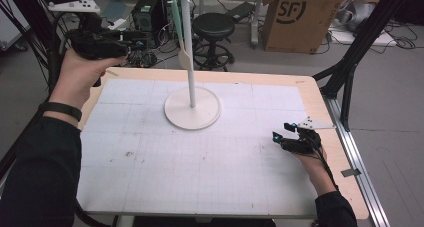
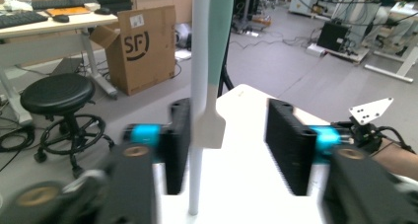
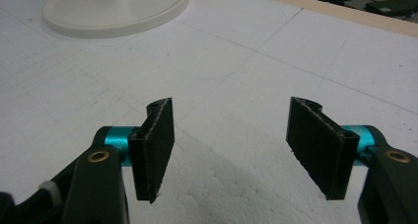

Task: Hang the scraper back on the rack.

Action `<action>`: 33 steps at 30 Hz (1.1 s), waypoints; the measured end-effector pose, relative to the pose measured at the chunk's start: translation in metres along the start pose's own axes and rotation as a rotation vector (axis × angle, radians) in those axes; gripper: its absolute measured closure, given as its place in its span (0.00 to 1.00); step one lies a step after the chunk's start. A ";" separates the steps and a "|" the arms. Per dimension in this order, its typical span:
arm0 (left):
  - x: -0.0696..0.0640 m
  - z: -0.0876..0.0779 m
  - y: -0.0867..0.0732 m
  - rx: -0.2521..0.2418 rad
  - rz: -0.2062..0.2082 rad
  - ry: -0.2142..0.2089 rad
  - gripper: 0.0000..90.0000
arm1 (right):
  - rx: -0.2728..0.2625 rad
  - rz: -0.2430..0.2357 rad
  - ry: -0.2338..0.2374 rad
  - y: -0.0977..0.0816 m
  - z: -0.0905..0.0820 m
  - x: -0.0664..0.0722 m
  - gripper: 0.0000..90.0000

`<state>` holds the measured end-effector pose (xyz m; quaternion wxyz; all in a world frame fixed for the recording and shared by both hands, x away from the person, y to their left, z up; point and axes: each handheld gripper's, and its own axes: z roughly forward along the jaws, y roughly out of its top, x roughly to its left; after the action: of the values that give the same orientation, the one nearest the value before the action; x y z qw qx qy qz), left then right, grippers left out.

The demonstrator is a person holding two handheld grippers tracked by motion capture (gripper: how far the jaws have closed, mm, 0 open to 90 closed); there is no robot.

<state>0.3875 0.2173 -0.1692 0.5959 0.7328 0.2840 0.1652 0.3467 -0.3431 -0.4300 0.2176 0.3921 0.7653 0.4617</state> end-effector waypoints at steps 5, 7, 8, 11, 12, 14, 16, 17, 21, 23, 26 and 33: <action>-0.017 -0.007 -0.036 -0.052 0.025 -0.037 0.35 | -0.010 0.013 0.006 0.000 -0.001 -0.001 0.38; -0.023 -0.008 -0.056 -0.054 0.036 -0.059 0.32 | -0.010 0.017 0.012 0.000 -0.002 0.000 0.38; -0.026 -0.009 -0.066 -0.048 0.047 -0.069 0.31 | -0.009 0.016 0.014 0.000 -0.002 0.000 0.37; -0.034 -0.007 -0.098 -0.008 0.080 -0.071 0.26 | 0.001 0.015 0.019 0.000 -0.003 0.001 0.36; -0.036 -0.006 -0.109 -0.006 0.077 -0.077 0.26 | -0.001 0.019 0.021 0.000 -0.003 0.001 0.35; -0.038 -0.004 -0.130 0.008 0.083 -0.067 0.26 | -0.002 0.029 0.018 0.000 -0.003 0.001 0.34; -0.041 -0.001 -0.149 0.041 0.103 -0.052 0.26 | -0.004 0.040 0.017 0.000 -0.004 0.000 0.33; -0.041 0.000 -0.159 0.051 0.103 -0.049 0.26 | -0.004 0.041 0.018 0.000 -0.004 0.000 0.33; -0.039 0.000 -0.187 0.051 0.062 -0.050 0.26 | -0.002 0.044 0.022 -0.001 -0.003 0.000 0.32; -0.038 -0.002 -0.197 0.042 0.040 -0.040 0.26 | 0.003 0.044 0.024 -0.001 -0.002 0.000 0.32; -0.036 -0.004 -0.209 0.031 0.022 -0.034 0.27 | 0.004 0.040 0.026 -0.001 -0.001 0.001 0.32; -0.033 -0.012 -0.231 -0.001 -0.002 0.004 0.27 | 0.007 0.046 0.024 -0.001 -0.002 0.001 0.31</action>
<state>0.3043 0.2360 -0.3863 0.5960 0.7318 0.2858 0.1662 0.3448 -0.3437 -0.4302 0.1964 0.4047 0.7603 0.4687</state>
